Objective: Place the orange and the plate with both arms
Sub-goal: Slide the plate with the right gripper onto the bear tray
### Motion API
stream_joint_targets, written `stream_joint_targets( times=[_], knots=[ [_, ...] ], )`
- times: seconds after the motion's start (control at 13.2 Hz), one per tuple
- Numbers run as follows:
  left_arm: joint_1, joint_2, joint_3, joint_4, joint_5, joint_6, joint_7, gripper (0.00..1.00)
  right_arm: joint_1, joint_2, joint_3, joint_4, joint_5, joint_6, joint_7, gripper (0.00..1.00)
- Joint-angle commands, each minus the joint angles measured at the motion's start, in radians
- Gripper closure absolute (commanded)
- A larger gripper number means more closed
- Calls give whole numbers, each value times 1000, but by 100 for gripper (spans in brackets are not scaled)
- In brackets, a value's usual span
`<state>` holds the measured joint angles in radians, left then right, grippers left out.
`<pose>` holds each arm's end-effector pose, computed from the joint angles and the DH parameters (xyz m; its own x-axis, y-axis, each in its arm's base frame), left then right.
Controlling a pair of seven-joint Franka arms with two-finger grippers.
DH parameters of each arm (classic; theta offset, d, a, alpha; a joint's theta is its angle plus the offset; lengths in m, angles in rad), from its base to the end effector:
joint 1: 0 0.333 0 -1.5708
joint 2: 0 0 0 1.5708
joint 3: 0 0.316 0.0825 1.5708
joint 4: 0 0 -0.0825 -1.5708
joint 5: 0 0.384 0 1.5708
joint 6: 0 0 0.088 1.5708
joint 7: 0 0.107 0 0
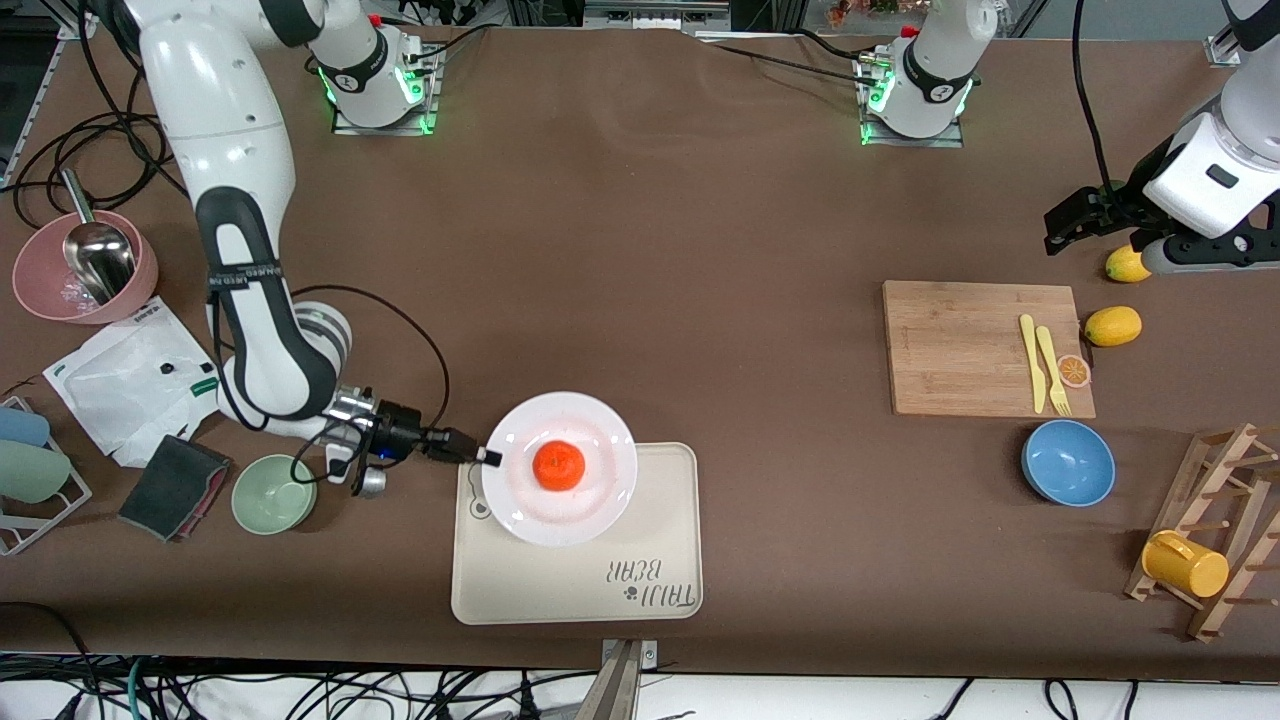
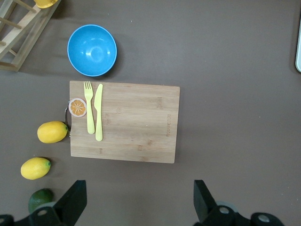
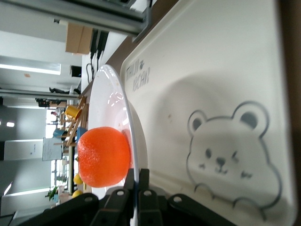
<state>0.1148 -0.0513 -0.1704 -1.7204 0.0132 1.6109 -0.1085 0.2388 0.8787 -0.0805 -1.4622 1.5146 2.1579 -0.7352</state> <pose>0.5374 -0.0306 0.5849 0.9970 0.0531 -0.0562 0.0516 -0.9983 -0.0281 0.7046 0.1642 0.1681 0.9777 -0.1888 0.0918 -0.0099 -0.4781 -0.8783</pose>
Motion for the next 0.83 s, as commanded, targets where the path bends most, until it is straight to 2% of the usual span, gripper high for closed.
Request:
stream_joint_targets(
  times=[0.0, 0.15, 0.61, 0.76],
  knots=[
    [-1, 13, 2, 31, -21, -23, 24, 0, 2, 120, -2, 183, 7, 34, 82, 100],
    [-1, 13, 2, 31, -21, -23, 24, 0, 2, 155, -2, 214, 7, 45, 79, 100],
    [-1, 14, 2, 31, -21, -22, 24, 0, 2, 174, -2, 214, 4, 60, 74, 100],
    [-1, 14, 2, 31, -21, -22, 24, 0, 2, 174, -2, 212, -28, 60, 76, 100]
  ],
)
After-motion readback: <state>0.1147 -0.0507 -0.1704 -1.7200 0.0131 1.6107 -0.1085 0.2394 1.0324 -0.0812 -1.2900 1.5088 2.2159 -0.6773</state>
